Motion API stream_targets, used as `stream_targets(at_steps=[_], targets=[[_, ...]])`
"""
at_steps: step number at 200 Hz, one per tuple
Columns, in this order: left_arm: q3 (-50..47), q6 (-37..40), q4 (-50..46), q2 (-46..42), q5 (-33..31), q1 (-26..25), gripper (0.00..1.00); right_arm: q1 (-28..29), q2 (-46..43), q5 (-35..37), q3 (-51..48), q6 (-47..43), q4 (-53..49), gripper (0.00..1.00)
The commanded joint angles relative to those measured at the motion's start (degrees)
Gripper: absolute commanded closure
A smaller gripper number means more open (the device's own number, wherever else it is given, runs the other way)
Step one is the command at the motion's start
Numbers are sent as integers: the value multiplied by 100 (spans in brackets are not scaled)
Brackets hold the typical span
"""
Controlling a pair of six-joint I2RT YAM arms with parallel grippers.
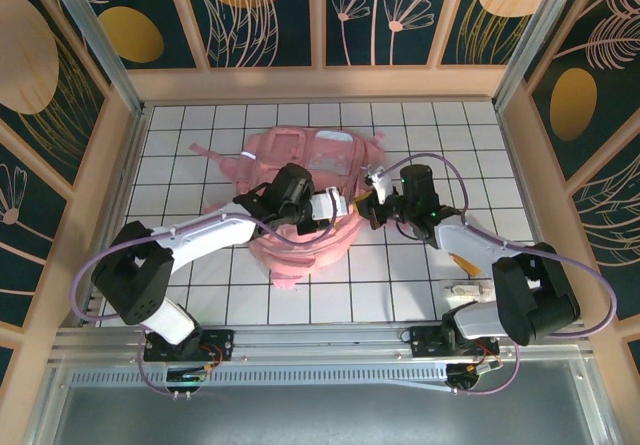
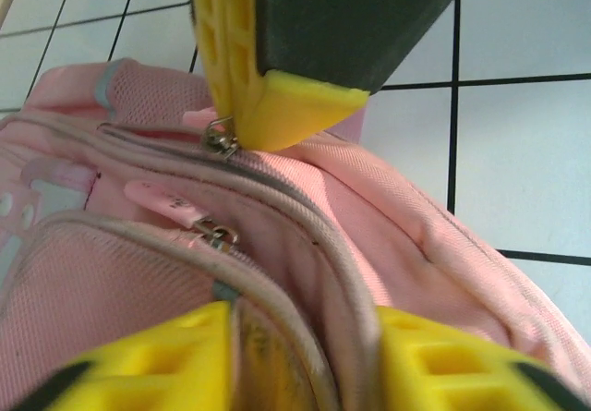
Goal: Pack books, pencil case, and school supplies into a backpack
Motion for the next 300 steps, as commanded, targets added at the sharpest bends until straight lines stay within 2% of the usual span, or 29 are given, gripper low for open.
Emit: stream_targets(at_steps=[1, 21, 51, 77, 101, 126, 142, 145, 153, 159, 166, 179, 205, 230, 256, 269, 286, 300], targets=[[71, -68, -124, 51, -800, 77, 100, 44, -224, -11, -17, -90, 267, 100], [-24, 220, -142, -133, -745, 77, 100, 13, -119, 308, 16, -227, 193, 100], [-648, 884, 328, -788, -41, 77, 100, -63, 419, 1064, 234, -453, 283, 100], [-879, 1268, 286, -1007, 219, 77, 100, -360, 1067, 1627, 531, 37, 670, 100], [-1144, 1502, 439, -1162, 568, 77, 100, -483, 1652, 1888, 1133, 375, 571, 100], [-1156, 1251, 704, -1172, 566, 77, 100, -508, 2253, 1839, 1907, 590, 89, 100], [-1029, 870, 803, -1097, 625, 77, 100, -510, 2270, 1785, 1952, 727, 150, 100], [-1018, 804, 826, -1086, 696, 77, 100, -505, 2246, 1801, 1938, 751, 179, 97], [-989, 509, 962, -1062, 913, 77, 91, -514, 2164, 1856, 1877, 800, 253, 84], [-966, 223, 1083, -1041, 1038, 72, 70, -520, 2076, 1871, 1803, 815, 314, 77], [-932, -128, 1217, -1035, 1112, 77, 54, -519, 1961, 1853, 1733, 789, 357, 73], [-776, -603, 1213, -1067, 1077, 77, 46, -513, 1689, 1866, 1584, 646, 412, 67], [-383, -709, 457, -1336, 776, 94, 31, -560, 942, 1542, 1286, -403, 447, 65], [-165, -457, -487, -1611, 713, 296, 31, -628, 561, 1011, 1540, -1746, -24, 64], [8, -996, -936, -1728, 521, 838, 31, -617, 567, 723, 2047, -2631, -639, 64], [18, -985, -1160, -1748, 485, 962, 32, -627, 588, 350, 2154, -3073, -844, 64], [-58, -412, -1627, -1647, 618, 961, 29, -626, 574, -565, 2120, -4355, -1346, 64], [28, 677, -2416, -1350, 716, 963, 30, -611, 667, -1206, 2130, -5708, -1986, 59]])
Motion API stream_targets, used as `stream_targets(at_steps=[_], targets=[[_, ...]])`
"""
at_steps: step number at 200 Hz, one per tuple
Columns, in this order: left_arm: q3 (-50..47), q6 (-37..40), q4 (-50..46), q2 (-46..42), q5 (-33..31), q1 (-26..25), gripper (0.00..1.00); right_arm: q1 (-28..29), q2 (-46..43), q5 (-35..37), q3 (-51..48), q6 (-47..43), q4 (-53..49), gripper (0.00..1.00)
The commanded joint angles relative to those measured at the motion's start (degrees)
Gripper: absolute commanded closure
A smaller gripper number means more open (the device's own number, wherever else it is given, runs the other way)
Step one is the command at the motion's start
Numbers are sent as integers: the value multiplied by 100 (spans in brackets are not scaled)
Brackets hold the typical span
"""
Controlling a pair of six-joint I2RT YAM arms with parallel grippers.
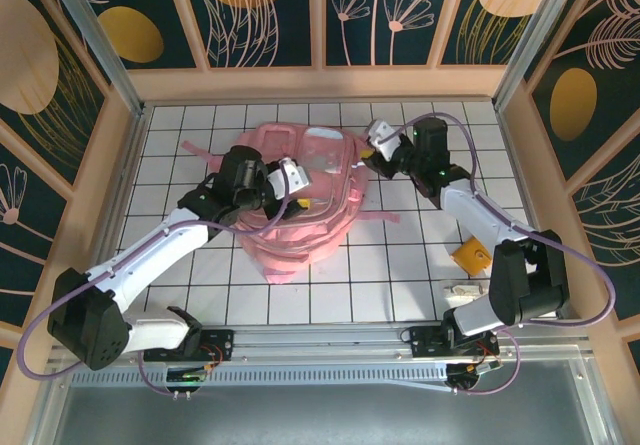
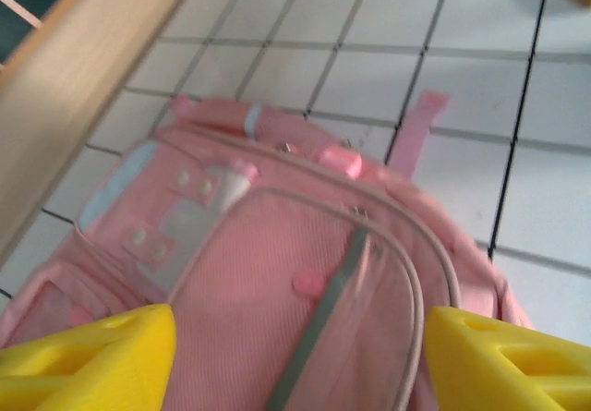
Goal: Pack books, pencil case, and school supplies into a backpack
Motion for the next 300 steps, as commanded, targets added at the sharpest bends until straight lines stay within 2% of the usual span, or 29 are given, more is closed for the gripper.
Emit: stream_targets(at_steps=[1, 10, 25, 60, 79, 102, 128, 153, 165, 171, 182, 202, 235, 300], targets=[[129, 1179, -1457, 364, 178, -29, 30, 9, 82, -1377, 66, -2459, -1266, 59], [182, 1235, -1505, 540, -164, -33, 31, 39, 211, -1582, 122, -2967, -1589, 56], [316, 1276, -1503, 733, -534, -36, 33, 142, 525, -1619, 355, -3023, -1814, 57], [357, 1325, -1283, 1092, -1233, -32, 36, 461, 1033, -1140, 490, -3229, -1863, 58], [309, 1223, -1128, 1240, -1421, -30, 40, 532, 1272, -1068, 492, -2907, -1634, 62], [347, 1093, -1027, 1359, -1594, -32, 53, 545, 1404, -1283, 361, -2522, -1257, 70], [330, 1215, -1033, 1339, -1785, -34, 54, 630, 1484, -1256, 221, -2216, -884, 73], [1, 1572, -459, 1009, -2267, -28, 54, 657, 1432, -1190, -26, -1876, -419, 74], [-398, 1755, 16, 853, -2435, -32, 65, 661, 1391, -1179, -104, -1837, -314, 74], [-536, 1857, 252, 791, -2443, -32, 74, 657, 1373, -1179, -128, -1853, -314, 73], [-720, 2008, 581, 733, -2392, -28, 100, 648, 1345, -1160, -112, -2074, -482, 72], [-657, 2006, 668, 745, -2165, -34, 100, 636, 1358, -1139, -27, -2466, -883, 67], [-801, 2422, 721, 465, -1322, -25, 100, 637, 1433, -1398, 109, -2297, -926, 60], [-829, 2502, 723, 338, -678, -13, 100, 572, 1825, -1349, 388, -1685, -689, 59]])
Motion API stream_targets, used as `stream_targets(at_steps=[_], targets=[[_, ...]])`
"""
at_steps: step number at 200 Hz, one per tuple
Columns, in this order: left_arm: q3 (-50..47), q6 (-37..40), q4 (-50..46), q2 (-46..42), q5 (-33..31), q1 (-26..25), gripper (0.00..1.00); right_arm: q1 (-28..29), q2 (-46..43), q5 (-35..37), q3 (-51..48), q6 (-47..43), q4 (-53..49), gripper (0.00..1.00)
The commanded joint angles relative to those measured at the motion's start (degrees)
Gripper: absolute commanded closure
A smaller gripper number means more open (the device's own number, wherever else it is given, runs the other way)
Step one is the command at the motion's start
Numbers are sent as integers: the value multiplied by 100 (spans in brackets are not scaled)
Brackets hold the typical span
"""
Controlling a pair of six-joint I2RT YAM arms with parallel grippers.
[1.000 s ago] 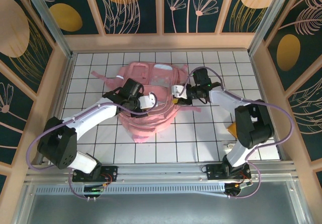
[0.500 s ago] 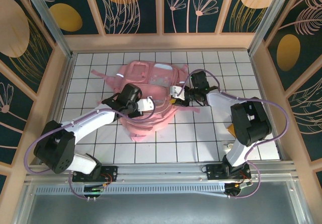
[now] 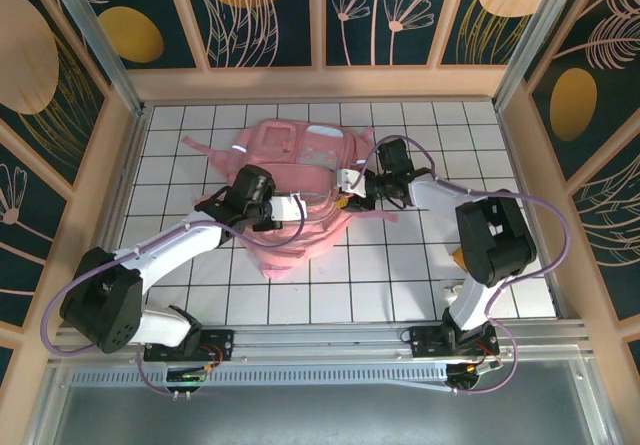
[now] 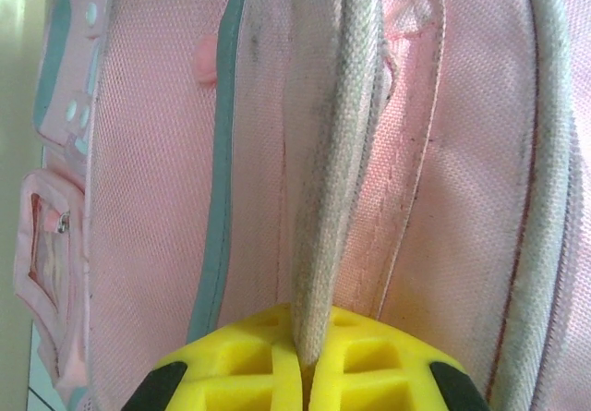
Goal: Pack books, pencil case, and school supplies into a backpack
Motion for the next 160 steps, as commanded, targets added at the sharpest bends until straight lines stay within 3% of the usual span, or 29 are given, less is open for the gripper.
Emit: stream_targets(at_steps=[1, 45, 79, 160], targets=[[-4, 150, 357, -191, 811, -42, 100, -46, 204, -150, 221, 384, 133, 59], [64, 198, 321, -190, 1020, -48, 100, -89, 236, -540, 233, 624, 230, 56], [171, 253, 163, -118, 1180, -41, 100, -473, 169, -1363, 318, 848, 91, 54], [300, 62, 172, -48, 1282, -40, 100, -263, 654, -1105, 664, 398, -533, 53]])
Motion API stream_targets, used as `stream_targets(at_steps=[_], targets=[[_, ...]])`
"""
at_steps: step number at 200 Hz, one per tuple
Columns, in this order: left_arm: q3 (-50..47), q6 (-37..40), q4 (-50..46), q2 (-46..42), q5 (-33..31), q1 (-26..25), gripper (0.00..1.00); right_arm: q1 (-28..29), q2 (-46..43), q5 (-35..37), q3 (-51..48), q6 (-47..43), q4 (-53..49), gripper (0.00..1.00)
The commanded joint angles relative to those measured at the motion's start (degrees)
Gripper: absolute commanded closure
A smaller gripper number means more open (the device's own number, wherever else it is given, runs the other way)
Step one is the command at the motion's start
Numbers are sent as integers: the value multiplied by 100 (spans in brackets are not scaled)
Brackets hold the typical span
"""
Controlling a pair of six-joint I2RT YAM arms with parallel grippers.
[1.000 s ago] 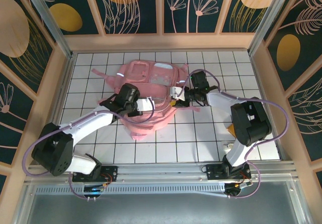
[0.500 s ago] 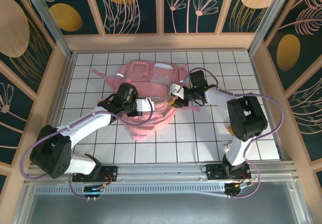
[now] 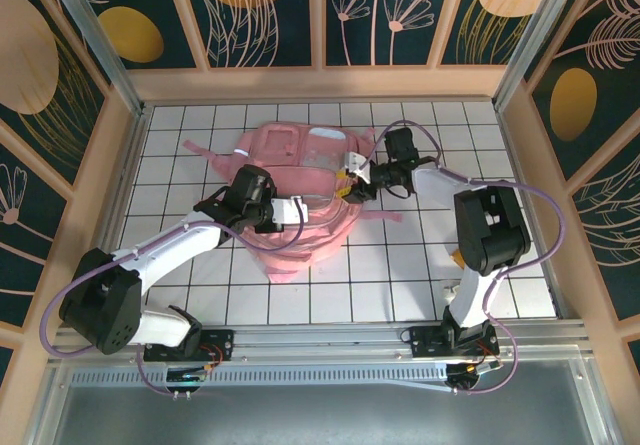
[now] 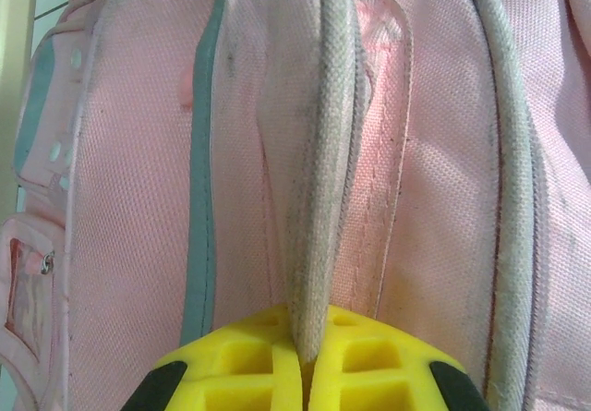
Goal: Pack books, pencil case, and school supplies into a backpack
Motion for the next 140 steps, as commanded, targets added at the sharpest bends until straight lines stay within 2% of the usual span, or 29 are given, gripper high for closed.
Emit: stream_targets(at_steps=[1, 59, 109, 128, 140], targets=[[311, -27, 210, -15, 623, -52, 100, 113, 199, -105, 54, -98, -280, 53], [330, -243, 278, 86, 738, -35, 100, -194, 92, -343, -95, -294, -459, 49], [291, -282, 285, 87, 791, -39, 100, -167, 72, -282, -112, -1002, -850, 46], [292, -331, 311, 97, 867, -38, 100, -91, 49, -194, -179, -857, -627, 47], [294, -405, 353, 113, 917, -38, 100, 28, 56, -181, -161, -848, -606, 51]])
